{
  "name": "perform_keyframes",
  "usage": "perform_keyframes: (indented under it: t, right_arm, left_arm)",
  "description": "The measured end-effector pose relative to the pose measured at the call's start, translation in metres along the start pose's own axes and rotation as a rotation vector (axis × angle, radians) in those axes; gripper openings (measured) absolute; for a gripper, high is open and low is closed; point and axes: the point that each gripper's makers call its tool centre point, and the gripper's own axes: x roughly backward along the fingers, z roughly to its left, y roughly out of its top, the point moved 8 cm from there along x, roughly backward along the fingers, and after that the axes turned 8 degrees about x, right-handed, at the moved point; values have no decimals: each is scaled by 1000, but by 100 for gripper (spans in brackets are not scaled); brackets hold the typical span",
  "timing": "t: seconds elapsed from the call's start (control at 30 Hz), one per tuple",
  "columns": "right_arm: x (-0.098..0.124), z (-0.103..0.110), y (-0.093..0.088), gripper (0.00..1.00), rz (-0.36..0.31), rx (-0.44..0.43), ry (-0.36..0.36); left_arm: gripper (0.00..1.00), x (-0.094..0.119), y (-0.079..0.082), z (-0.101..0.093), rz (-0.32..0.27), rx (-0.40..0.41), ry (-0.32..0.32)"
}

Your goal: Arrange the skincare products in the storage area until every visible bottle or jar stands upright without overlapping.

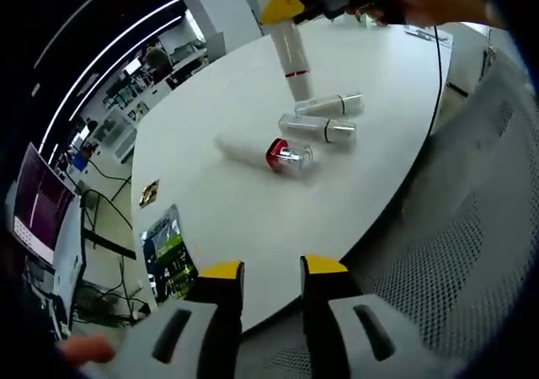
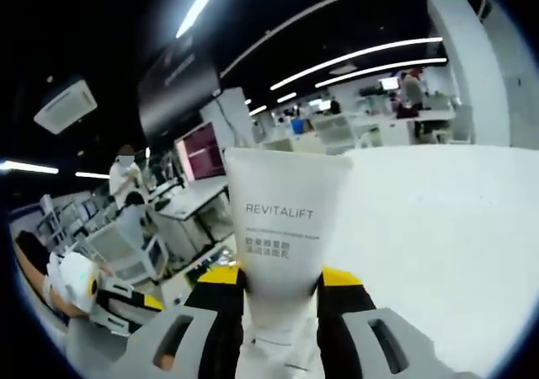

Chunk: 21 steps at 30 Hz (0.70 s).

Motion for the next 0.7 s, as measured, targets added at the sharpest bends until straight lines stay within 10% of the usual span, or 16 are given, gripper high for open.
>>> perform_keyframes:
  t: [0.7]
  right_arm:
    - [-50, -45, 11, 31, 17, 57, -81]
  left_arm:
    - [2, -6, -17, 3, 101, 18, -8]
